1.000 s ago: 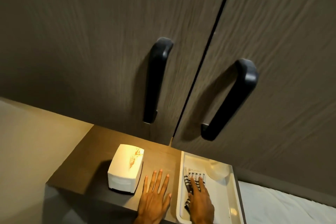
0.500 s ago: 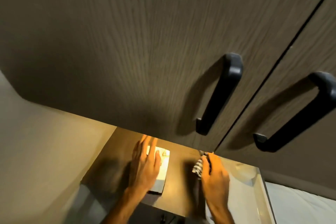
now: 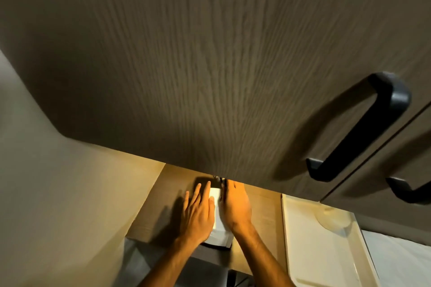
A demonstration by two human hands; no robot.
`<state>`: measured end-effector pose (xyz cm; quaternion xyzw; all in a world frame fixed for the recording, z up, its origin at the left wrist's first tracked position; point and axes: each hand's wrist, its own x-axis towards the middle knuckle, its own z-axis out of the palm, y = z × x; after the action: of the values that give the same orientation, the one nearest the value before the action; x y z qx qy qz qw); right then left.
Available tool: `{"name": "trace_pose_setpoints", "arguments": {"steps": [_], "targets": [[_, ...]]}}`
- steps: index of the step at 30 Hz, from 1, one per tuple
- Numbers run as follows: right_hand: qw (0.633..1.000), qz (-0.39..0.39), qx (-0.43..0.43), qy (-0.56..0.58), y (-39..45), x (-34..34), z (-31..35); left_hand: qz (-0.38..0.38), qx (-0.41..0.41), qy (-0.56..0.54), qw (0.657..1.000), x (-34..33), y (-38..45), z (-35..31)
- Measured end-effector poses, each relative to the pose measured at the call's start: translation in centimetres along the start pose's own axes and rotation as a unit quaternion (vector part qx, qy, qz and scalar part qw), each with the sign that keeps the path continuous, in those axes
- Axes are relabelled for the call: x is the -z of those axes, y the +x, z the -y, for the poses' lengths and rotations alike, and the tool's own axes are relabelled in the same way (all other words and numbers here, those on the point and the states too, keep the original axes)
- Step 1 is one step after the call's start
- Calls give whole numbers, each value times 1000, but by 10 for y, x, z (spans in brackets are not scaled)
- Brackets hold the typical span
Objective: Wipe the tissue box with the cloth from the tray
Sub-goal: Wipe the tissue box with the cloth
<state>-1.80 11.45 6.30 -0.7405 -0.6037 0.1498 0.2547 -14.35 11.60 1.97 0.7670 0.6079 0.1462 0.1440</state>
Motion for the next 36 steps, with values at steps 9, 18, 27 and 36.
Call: {"name": "trace_pose_setpoints", "arguments": {"steps": [9, 18, 27, 36], "targets": [[990, -57, 122, -30, -38, -22, -7, 38, -20, 45, 998, -6, -3, 3], [995, -30, -3, 99, -27, -9, -11, -22, 6, -27, 999, -2, 0, -4], [1000, 4, 24, -13, -7, -3, -1, -26, -11, -20, 999, -8, 4, 2], [995, 1, 15, 96, -62, -12, -18, -6, -2, -26, 1000, -15, 5, 7]]}}
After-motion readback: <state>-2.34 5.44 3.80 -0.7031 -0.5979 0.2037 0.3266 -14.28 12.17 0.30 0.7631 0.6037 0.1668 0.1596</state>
